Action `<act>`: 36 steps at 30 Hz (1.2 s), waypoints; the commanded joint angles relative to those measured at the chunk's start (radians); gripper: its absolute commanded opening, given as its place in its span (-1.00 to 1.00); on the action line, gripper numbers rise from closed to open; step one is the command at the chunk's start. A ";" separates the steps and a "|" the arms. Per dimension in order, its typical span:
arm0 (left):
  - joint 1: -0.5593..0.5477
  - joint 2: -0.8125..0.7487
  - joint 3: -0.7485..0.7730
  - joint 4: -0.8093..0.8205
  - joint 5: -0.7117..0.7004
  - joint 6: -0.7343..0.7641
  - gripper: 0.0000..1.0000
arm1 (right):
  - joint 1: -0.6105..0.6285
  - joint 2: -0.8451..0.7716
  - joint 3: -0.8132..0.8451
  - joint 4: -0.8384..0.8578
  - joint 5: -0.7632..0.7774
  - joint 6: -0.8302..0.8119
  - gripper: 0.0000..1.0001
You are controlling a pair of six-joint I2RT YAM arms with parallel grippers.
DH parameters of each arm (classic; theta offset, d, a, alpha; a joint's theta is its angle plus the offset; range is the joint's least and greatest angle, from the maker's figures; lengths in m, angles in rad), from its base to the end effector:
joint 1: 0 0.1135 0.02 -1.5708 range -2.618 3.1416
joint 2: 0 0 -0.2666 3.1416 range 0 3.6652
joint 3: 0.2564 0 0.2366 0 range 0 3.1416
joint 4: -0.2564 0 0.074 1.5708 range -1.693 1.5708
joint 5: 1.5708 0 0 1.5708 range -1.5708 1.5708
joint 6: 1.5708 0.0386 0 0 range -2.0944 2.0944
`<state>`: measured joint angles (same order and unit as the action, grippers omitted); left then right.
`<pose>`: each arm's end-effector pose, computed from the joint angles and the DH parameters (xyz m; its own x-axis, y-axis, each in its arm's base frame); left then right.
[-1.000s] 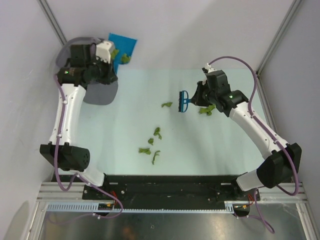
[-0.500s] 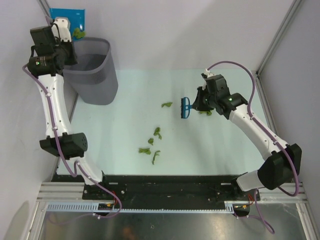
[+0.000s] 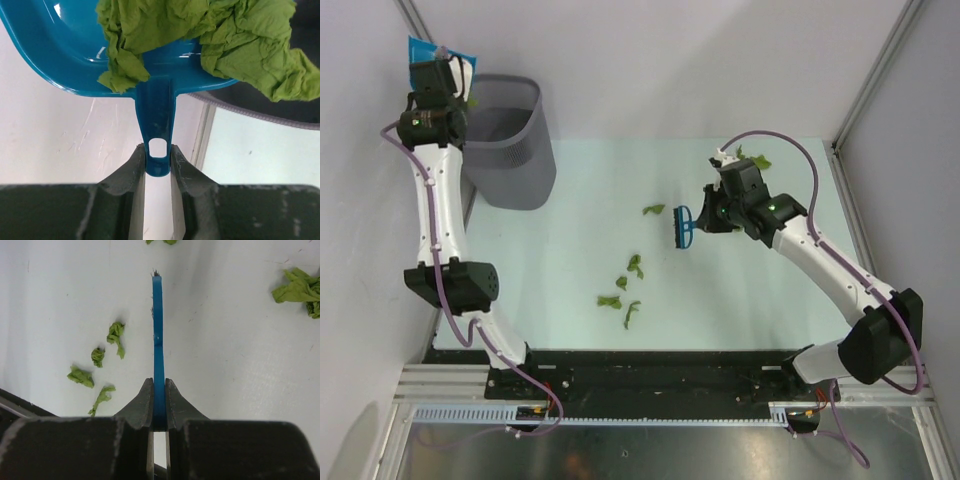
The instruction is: Sweep away the paper scraps from the table
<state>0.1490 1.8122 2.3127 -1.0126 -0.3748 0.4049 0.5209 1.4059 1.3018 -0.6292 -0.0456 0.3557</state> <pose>0.3456 0.0662 0.4810 -0.6241 0.2770 -0.7306 -0.2261 0.8310 0.5083 0.2539 0.1477 0.3370 -0.7276 -0.0164 -0.6858 -0.2914 0.9124 0.2873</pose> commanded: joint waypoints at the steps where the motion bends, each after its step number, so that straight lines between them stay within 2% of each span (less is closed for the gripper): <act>1: -0.041 -0.027 -0.067 0.014 -0.246 0.089 -1.00 | 0.016 -0.036 -0.019 0.025 0.013 -0.017 -1.00; 12: -0.180 0.067 -0.071 0.069 -0.642 0.213 -1.00 | 0.027 -0.082 -0.068 0.040 0.004 -0.021 -1.00; 14: -0.198 0.056 -0.122 0.095 -0.700 0.245 -1.00 | 0.027 -0.091 -0.082 0.045 0.003 -0.021 -1.00; 19: -0.247 0.012 -0.290 0.149 -0.734 0.278 -0.99 | 0.028 -0.117 -0.102 0.059 -0.003 -0.026 -1.00; 22: -0.278 -0.046 -0.413 0.314 -0.777 0.368 -0.99 | 0.024 -0.127 -0.116 0.068 -0.017 -0.034 -1.00; 24: -0.285 -0.077 -0.463 0.475 -0.817 0.497 -1.00 | 0.022 -0.131 -0.124 0.069 -0.023 -0.038 -1.00; 29: -0.284 -0.083 -0.524 0.589 -0.846 0.629 -1.00 | 0.019 -0.153 -0.145 0.075 -0.037 -0.047 -1.00; 31: -0.284 -0.120 -0.614 0.771 -0.861 0.727 -0.99 | 0.011 -0.160 -0.154 0.077 -0.043 -0.052 -1.00; 32: -0.284 -0.141 -0.660 0.877 -0.862 0.891 -1.00 | 0.013 -0.166 -0.156 0.075 -0.045 -0.049 -1.00; 33: -0.284 -0.160 -0.711 1.180 -0.860 1.005 -1.00 | 0.011 -0.170 -0.157 0.079 -0.046 -0.050 -1.00; 34: -0.284 -0.192 -0.833 1.370 -0.834 1.143 -1.00 | 0.011 -0.171 -0.160 0.080 -0.049 -0.050 -1.00; 35: -0.284 -0.200 -0.875 1.519 -0.820 1.348 -1.00 | 0.011 -0.171 -0.161 0.080 -0.053 -0.049 -1.00; 36: -0.282 -0.205 -0.897 1.637 -0.817 1.388 -1.00 | 0.011 -0.174 -0.164 0.086 -0.053 -0.049 -1.00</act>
<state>-0.1371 1.7004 1.5574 -0.0990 -1.1740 1.2682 0.5362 1.2701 1.1400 -0.5888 -0.0803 0.3199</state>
